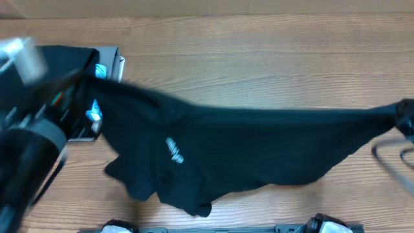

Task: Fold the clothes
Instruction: 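Lay the shirt flat on the table and release both grippers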

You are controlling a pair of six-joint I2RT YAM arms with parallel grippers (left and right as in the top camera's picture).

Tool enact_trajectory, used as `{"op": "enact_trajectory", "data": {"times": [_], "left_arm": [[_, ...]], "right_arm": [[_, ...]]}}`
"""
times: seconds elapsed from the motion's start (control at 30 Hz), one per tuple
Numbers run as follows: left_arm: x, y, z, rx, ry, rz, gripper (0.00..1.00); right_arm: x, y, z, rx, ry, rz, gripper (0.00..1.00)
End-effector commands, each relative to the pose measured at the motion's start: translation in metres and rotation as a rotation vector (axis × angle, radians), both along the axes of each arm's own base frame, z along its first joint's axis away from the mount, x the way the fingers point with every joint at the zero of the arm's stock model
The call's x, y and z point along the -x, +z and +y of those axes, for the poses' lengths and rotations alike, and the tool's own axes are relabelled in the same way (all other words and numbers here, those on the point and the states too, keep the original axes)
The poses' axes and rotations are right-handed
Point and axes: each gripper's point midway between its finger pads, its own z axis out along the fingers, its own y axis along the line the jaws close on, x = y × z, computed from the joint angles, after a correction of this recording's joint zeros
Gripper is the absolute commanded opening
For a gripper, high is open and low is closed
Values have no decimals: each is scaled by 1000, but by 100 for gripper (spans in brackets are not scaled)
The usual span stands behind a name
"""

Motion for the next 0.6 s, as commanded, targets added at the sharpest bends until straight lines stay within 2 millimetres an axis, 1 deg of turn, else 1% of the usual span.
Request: {"op": "enact_trajectory", "data": {"times": [0.0, 0.07, 0.13, 0.2, 0.23, 0.27, 0.33, 0.4, 0.47, 0.57], "left_arm": [[-53, -44, -10, -42, 26, 172, 4], [-77, -68, -17, -59, 18, 254, 4], [-107, -97, -24, -82, 19, 338, 4], [-136, -127, -32, -101, 19, 412, 4], [-156, -149, -37, -113, 19, 459, 4], [-166, -160, -40, -118, 19, 480, 4], [-192, -193, -46, -133, 18, 536, 4], [-217, -228, -53, -146, 17, 586, 4], [-244, -268, -63, -150, 9, 626, 4], [-281, -325, -79, -129, -20, 658, 4]], "right_arm": [[-25, -28, -22, 10, -47, 122, 4], [-40, -43, -28, -10, -46, 182, 4], [-59, -64, -35, -36, -43, 257, 4], [-76, -85, -41, -58, -42, 321, 4], [-89, -101, -45, -72, -39, 363, 4], [-96, -109, -47, -77, -38, 380, 4], [-117, -136, -54, -92, -36, 424, 4], [-136, -168, -61, -107, -35, 465, 4], [-158, -205, -69, -116, -34, 493, 4], [-188, -254, -80, -114, -34, 489, 4]]}}
